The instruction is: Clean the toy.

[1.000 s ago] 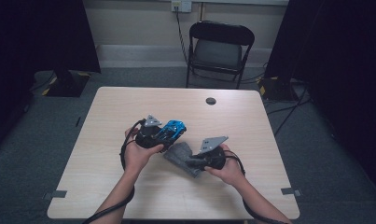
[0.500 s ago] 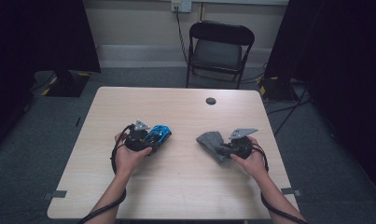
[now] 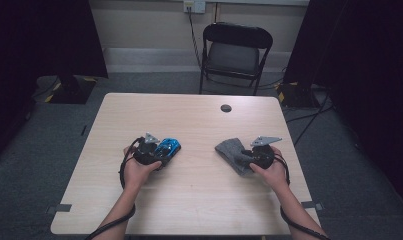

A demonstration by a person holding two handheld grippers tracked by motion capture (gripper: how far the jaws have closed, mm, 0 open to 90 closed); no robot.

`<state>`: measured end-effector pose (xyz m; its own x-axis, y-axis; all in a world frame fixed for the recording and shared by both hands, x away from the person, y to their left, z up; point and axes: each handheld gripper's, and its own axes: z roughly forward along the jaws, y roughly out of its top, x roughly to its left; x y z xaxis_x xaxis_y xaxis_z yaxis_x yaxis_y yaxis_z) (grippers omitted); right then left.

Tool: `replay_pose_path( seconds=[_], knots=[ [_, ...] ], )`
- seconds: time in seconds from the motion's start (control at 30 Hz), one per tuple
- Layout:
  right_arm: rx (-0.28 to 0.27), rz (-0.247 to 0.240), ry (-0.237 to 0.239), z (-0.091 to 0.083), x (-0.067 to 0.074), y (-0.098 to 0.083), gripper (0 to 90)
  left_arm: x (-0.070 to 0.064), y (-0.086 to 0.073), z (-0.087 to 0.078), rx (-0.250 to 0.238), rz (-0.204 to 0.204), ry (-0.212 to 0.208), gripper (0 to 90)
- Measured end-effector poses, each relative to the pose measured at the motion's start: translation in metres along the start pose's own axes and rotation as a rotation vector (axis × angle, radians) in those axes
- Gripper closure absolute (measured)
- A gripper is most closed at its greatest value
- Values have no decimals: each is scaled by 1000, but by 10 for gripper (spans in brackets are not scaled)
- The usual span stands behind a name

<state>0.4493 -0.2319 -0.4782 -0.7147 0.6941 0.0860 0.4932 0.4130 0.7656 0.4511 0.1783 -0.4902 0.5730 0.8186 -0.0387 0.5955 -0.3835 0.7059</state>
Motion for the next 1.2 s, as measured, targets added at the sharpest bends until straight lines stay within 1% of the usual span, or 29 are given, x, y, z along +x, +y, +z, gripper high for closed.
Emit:
replay_pose_path(
  seconds=[0.03, 0.1, 0.13, 0.17, 0.2, 0.23, 0.27, 0.37, 0.4, 0.5, 0.53, 0.57, 0.6, 0.63, 0.7, 0.73, 0.77, 0.8, 0.83, 0.87, 0.9, 0.93, 0.97, 1.0, 1.03, 1.07, 1.1, 1.13, 1.2],
  knots=[
    [-11, 5, -15, -2, 0, 0, 411, -1, 0, 0, 14, 28, 3, 272],
    [-15, 11, -20, -3, -1, 0, 396, -2, 0, -1, 14, 20, -1, 262],
    [-17, 19, -27, -5, -1, 0, 381, -1, 2, -3, 20, 35, -6, 242],
    [-17, 19, -27, -5, -1, 0, 381, -2, 4, -4, 18, 40, 4, 242],
    [-11, 30, -31, -6, -1, 0, 363, -2, 5, -7, 11, 47, 8, 232],
    [-23, 30, -34, -8, 0, 0, 352, -2, 7, -9, 1, 46, 4, 215],
    [-23, 29, -35, -10, 0, 0, 335, -3, 9, -14, -5, 34, -4, 197],
    [-35, 31, -28, -13, 1, 1, 319, -3, 9, -18, -13, 31, -14, 194],
    [-41, 27, -22, -16, 3, 1, 308, -4, 9, -23, -20, 41, -14, 194],
    [-40, 17, -19, -18, 6, 0, 298, -6, 8, -28, -29, 39, -24, 195],
    [-37, 8, -21, -20, 7, 0, 296, -7, 8, -30, -28, 47, -22, 195],
    [-36, 7, -19, -21, 8, -1, 290, -9, 8, -32, -33, 49, -31, 194],
    [-38, 7, -10, -23, 11, -2, 281, -14, 8, -36, -36, 56, -49, 199],
    [-41, 6, -5, -25, 12, -2, 279, -18, 8, -38, -43, 54, -55, 200],
    [-46, 9, 4, -28, 16, -3, 272, -25, 10, -42, -54, 85, -64, 205],
    [-52, 3, 8, -29, 19, -4, 274, -29, 10, -43, -61, 89, -77, 208],
    [-52, 3, 8, -29, 19, -4, 274, -29, 10, -43, -61, 89, -77, 210],
    [-49, -4, 4, -32, 24, -5, 261, -38, 10, -45, -70, 104, -101, 210],
    [-49, -4, 4, -32, 24, -5, 261, -38, 10, -45, -70, 104, -101, 211],
    [-46, -6, 5, -33, 26, -6, 256, -42, 10, -46, -73, 113, -109, 211],
    [-40, -8, 10, -34, 28, -8, 255, -46, 9, -46, -76, 123, -117, 212],
    [-36, -8, 15, -36, 31, -12, 244, -52, 8, -45, -70, 142, -135, 215],
    [-35, -10, 15, -37, 32, -14, 243, -52, 8, -45, -70, 142, -135, 217],
    [-31, -10, 13, -38, 34, -17, 239, -59, 6, -44, -68, 154, -156, 218],
    [-31, -10, 13, -38, 34, -17, 239, -59, 6, -44, -68, 154, -156, 220],
    [-31, -6, 13, -41, 34, -22, 232, -65, 3, -43, -71, 163, -176, 224],
    [-31, -6, 13, -41, 34, -22, 232, -65, 3, -43, -71, 163, -176, 226],
    [-38, 5, 14, -43, 35, -28, 228, -71, 0, -41, -69, 181, -187, 226],
    [-35, 5, 9, -45, 34, -33, 223, -76, -4, -38, -55, 196, -205, 230]
  ],
)
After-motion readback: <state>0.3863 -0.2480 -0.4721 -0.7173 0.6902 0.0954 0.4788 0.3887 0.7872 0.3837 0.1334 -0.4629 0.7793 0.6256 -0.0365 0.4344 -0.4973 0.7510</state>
